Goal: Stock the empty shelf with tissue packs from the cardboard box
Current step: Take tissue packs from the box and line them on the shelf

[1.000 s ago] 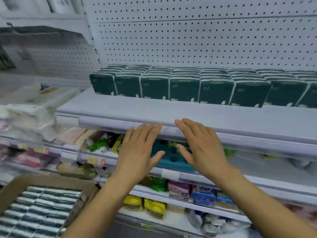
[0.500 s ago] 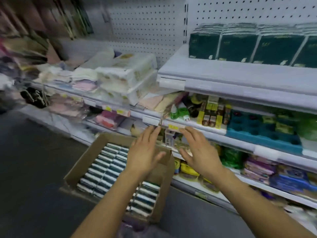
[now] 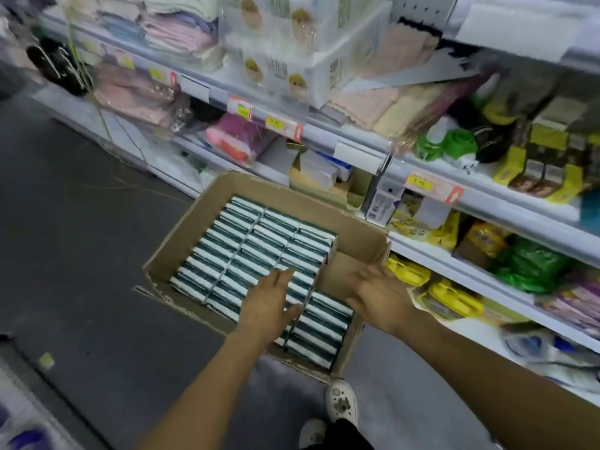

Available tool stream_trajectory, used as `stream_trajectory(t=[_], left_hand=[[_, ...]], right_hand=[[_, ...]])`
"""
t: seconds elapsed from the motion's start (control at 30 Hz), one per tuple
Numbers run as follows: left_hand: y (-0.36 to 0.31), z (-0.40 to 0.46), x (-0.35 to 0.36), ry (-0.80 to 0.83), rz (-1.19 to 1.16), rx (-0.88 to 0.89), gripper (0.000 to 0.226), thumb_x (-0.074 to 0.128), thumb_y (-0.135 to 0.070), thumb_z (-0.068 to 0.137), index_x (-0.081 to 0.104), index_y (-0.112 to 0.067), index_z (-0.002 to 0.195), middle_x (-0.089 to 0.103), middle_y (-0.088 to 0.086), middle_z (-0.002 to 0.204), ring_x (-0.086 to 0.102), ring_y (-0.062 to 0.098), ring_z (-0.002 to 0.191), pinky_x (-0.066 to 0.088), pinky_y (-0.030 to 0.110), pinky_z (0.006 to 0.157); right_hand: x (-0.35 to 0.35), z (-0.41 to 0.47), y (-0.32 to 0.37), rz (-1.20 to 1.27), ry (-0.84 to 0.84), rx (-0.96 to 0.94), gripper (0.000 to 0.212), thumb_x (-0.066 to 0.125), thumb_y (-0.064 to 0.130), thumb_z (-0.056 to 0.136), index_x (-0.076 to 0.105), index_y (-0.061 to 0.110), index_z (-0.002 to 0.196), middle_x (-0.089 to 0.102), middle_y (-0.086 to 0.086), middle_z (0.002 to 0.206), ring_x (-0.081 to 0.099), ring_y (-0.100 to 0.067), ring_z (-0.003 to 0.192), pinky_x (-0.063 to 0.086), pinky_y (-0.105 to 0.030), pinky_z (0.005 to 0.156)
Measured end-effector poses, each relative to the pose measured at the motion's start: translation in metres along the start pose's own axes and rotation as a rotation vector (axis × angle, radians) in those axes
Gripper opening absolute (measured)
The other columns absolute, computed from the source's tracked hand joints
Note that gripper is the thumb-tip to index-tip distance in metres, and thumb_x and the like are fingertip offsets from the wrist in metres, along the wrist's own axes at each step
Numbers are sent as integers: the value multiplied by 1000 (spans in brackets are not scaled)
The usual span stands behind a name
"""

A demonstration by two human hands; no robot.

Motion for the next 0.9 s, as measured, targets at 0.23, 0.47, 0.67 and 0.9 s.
stream_trajectory(t=[0.23, 0.47, 0.67, 0.9], left_hand=[[18, 45, 69, 126, -119, 3, 49, 55, -32, 99, 42, -26, 145, 46, 5, 144, 48, 23, 128, 44, 37, 103], [23, 81, 131, 113, -10, 65, 42, 56, -26, 94, 53, -28, 136, 51, 3, 124, 49, 25, 116, 41, 31, 88], [10, 100, 127, 150, 346, 211, 43, 56, -27, 91, 54, -24, 135, 47, 6, 131, 43, 27, 122, 35, 37, 89], [6, 102, 109, 95, 249, 292, 41, 57, -40, 88, 63, -18, 122, 48, 1, 130, 42, 24, 119, 34, 35, 91]], right_hand=[[71, 74, 6, -69, 278, 17, 30, 51, 15, 92, 45, 22, 63, 53, 3, 67, 62, -23, 86, 47, -34, 82], [124, 114, 2, -43, 416, 11, 27, 52, 16, 95, 45, 18, 69, 44, 2, 71, 41, -19, 71, 33, -27, 66], [131, 124, 4, -40, 431, 40, 39, 48, 7, 96, 33, 16, 61, 36, 1, 66, 44, -16, 73, 38, -28, 70], [90, 116, -13, -76, 267, 56, 35, 53, 21, 93, 36, 22, 62, 64, -1, 93, 61, -21, 94, 33, -27, 66]])
Point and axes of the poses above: each hand's wrist, its own z-axis towards the middle knuckle, its own x-axis out of the palm, y = z × x, the point moved 1 cm from there along z, towards the middle knuckle
